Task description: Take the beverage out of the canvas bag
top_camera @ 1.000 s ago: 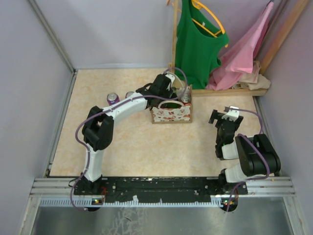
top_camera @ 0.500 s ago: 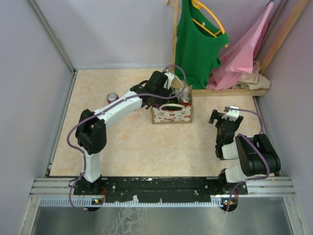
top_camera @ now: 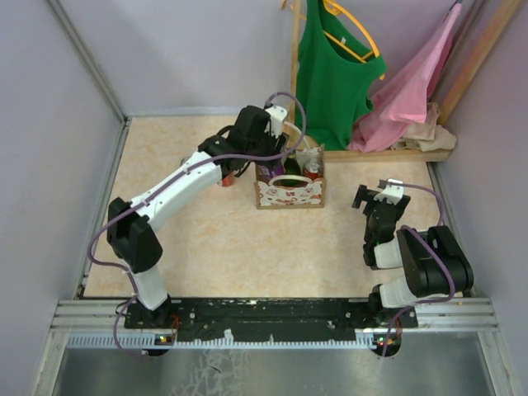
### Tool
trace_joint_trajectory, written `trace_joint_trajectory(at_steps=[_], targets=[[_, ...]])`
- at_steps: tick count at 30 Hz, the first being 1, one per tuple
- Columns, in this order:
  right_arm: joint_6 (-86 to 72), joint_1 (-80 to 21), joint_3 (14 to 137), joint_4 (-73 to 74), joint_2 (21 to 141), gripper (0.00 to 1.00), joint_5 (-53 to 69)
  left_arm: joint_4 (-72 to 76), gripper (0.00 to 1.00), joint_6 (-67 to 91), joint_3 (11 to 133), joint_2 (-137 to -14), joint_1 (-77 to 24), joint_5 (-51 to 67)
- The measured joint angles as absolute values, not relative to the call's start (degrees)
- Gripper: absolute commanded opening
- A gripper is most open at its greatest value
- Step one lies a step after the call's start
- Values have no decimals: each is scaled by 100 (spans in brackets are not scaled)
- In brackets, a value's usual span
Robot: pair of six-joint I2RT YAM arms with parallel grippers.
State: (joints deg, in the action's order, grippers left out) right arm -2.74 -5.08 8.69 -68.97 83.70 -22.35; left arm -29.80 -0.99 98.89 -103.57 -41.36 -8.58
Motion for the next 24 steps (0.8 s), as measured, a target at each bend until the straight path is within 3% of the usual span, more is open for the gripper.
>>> trace_joint_trajectory(at_steps=[16,24], targets=[[-274,-508,869,-6897,8370,99,-2235,-3273,0,-515,10191,-9445,-4095,-2001],[-274,-508,869,-6897,8370,99,-2235,-3345,0,-464,9769,-9000,-3374,-2226]])
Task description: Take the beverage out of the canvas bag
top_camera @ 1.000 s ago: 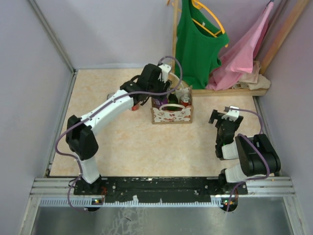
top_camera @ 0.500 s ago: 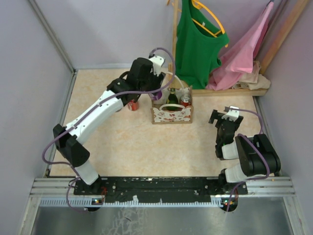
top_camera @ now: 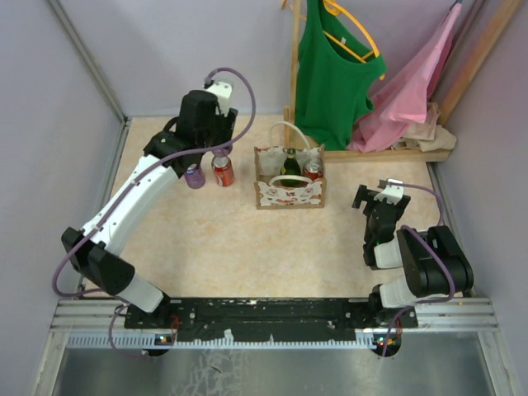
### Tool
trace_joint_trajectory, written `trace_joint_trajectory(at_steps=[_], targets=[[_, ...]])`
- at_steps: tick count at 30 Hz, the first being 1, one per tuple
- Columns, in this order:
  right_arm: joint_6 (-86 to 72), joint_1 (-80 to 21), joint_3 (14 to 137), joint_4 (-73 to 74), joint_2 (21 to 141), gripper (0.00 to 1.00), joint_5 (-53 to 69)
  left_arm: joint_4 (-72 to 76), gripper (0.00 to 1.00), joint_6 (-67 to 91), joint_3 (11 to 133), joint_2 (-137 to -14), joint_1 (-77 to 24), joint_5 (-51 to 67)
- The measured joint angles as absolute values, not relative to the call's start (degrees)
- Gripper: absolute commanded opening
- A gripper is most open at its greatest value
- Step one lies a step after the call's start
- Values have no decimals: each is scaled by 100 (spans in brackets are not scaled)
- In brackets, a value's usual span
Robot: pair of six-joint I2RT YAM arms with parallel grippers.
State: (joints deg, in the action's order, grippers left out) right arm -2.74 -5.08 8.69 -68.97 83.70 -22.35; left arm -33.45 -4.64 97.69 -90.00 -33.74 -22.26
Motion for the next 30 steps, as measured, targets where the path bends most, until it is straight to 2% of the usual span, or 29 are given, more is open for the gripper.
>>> trace_joint_trajectory(at_steps=[7,20,30], targets=[[-274,-508,869,-6897,8370,99,-2235,-3420,0,-189,8744,-8486,-2681,-2154],[-274,-508,869,-6897,8370,99,-2235,-3183,0,360,7321,-8287,-2604,-1249],[-274,-508,869,-6897,8370,99,-2235,-2912,1,521,7126,-8713,-2604,-825]])
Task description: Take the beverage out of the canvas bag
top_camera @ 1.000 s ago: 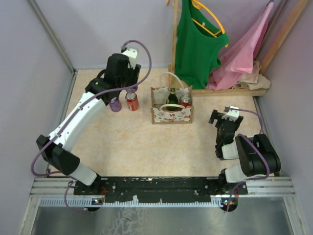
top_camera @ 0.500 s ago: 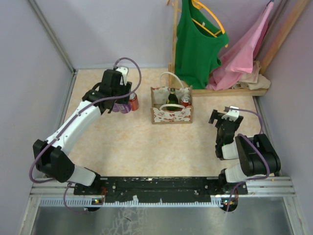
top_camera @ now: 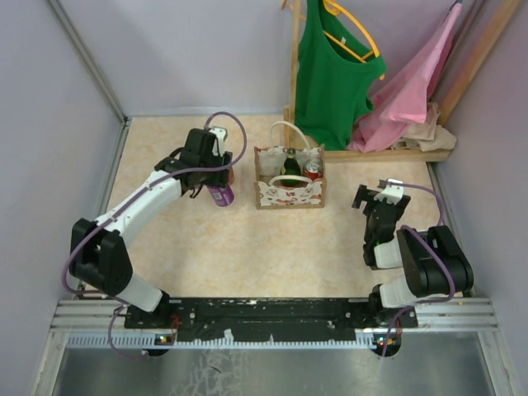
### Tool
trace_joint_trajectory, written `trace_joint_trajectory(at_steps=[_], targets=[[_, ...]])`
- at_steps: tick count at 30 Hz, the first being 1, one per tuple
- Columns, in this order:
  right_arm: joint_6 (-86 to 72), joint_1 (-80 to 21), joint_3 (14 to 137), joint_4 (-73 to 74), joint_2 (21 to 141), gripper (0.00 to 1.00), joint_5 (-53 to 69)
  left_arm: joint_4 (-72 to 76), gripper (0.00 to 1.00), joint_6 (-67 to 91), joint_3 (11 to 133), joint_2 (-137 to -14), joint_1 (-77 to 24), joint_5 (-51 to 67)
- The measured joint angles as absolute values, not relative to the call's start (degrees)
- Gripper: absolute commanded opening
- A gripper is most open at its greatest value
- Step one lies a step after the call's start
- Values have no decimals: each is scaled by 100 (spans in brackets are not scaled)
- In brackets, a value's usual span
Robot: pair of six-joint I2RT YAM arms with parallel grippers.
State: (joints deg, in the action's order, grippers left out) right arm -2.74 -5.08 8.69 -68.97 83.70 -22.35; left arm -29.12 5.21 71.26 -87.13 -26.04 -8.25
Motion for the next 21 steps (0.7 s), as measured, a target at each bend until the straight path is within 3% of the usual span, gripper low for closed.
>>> trace_joint_trajectory(at_steps=[9,11,15,21], targets=[[-274,-508,869,-6897,8370,99,-2235,-2696,7,515,7030,-9148,-2637,-851],[-274,-508,869,-6897,8370,99,-2235,-2679,13,513,7030,-9240,-2670,-891],[-274,-508,869,-6897,8370,99,-2235,-2593,54,510,7030,-9406,-2766,-952],[-274,-508,869,-6897,8370,99,-2235,-2445,96,473,7035,-9474,-2930,-1140]])
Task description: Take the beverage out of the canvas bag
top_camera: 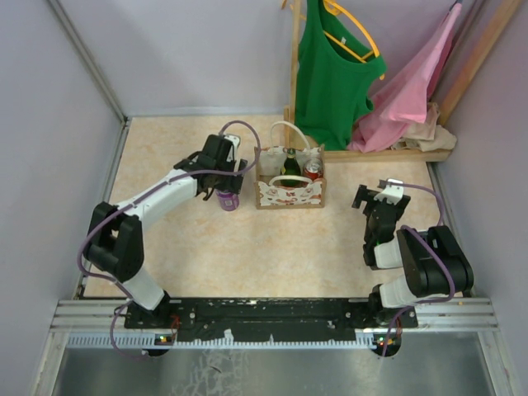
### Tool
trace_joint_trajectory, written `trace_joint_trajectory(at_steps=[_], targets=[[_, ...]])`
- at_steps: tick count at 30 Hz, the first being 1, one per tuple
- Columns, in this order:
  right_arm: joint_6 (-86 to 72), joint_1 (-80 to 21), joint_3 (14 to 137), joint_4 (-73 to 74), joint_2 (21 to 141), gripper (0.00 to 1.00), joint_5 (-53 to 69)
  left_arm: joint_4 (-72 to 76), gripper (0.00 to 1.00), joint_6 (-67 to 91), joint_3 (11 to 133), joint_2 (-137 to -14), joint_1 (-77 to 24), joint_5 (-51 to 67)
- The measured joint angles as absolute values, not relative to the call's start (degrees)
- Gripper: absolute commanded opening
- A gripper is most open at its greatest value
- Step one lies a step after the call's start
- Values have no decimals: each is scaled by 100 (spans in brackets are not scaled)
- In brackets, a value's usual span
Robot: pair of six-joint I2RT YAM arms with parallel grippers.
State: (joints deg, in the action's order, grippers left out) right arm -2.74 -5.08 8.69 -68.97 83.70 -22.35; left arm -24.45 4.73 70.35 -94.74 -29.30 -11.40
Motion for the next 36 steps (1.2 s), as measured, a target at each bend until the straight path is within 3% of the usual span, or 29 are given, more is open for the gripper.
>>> trace_joint_trajectory(at_steps=[2,16,21,26,36], targets=[[-274,-508,869,-6897,8370,99,-2235,-2436,100,475,7037,-9491,-2967,-1190],[-274,-508,869,-6897,8370,99,-2235,-2696,98,460,7485,-9336,-3234,-1413],[-274,-508,869,-6897,8370,99,-2235,-2394,80,368,7832,-8683,-3402,-1074],[-274,-508,869,-6897,8370,99,-2235,-1457,80,318,7894,-8064,-3437,-233],[-274,-508,869,-6897,8370,99,-2235,-204,58,427,7918,-9070,-3437,1125]])
